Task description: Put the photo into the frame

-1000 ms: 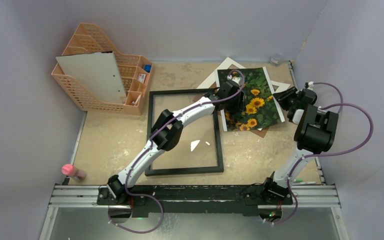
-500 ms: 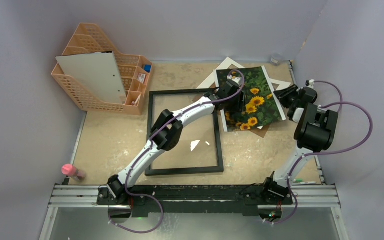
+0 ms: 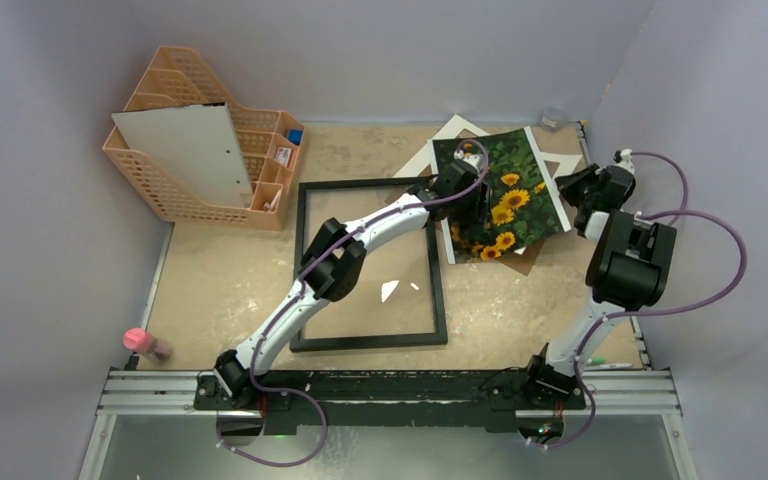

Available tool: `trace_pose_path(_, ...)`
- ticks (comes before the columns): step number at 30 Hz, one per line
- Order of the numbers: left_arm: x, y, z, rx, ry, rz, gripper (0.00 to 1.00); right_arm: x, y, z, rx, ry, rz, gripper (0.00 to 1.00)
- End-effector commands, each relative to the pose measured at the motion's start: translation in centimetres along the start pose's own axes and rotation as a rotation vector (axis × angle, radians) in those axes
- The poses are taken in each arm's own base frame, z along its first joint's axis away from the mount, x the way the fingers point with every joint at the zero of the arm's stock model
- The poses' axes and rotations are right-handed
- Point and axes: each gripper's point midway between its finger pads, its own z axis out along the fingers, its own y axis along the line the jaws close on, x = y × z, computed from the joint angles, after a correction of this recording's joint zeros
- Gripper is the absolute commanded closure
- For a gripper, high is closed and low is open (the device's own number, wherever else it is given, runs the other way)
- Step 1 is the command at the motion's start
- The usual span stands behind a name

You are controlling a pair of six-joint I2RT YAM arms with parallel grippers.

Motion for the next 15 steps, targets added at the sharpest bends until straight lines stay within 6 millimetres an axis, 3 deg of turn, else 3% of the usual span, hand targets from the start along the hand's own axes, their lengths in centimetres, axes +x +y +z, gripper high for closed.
trace_pose_path(1,5.3,3.9,-0.4,-0.078,0.195,0.005,0.43,-6.9,4.6,-1.9,0.000,-0.196,-0.133,1.00)
trace_pose_path(8,-6.6,-2.9,-9.1,0.118,-0.069,0.101,0.32,-12.4,9.7,-6.2,0.072,-0.395,-0.288,1.00)
trace_pose_path(12,-10.0,-4.2,-13.4,0.151,-0.127,0.086,0.31,-14.3,12.3,-8.6,0.036,-0.449,-0.358,1.00)
trace_pose_path(15,-11.2,-4.0,-15.5,0.126,-0.146,0.088,0.31,-15.0,15.1,-10.2,-0.040,-0.464,-0.426,1.00)
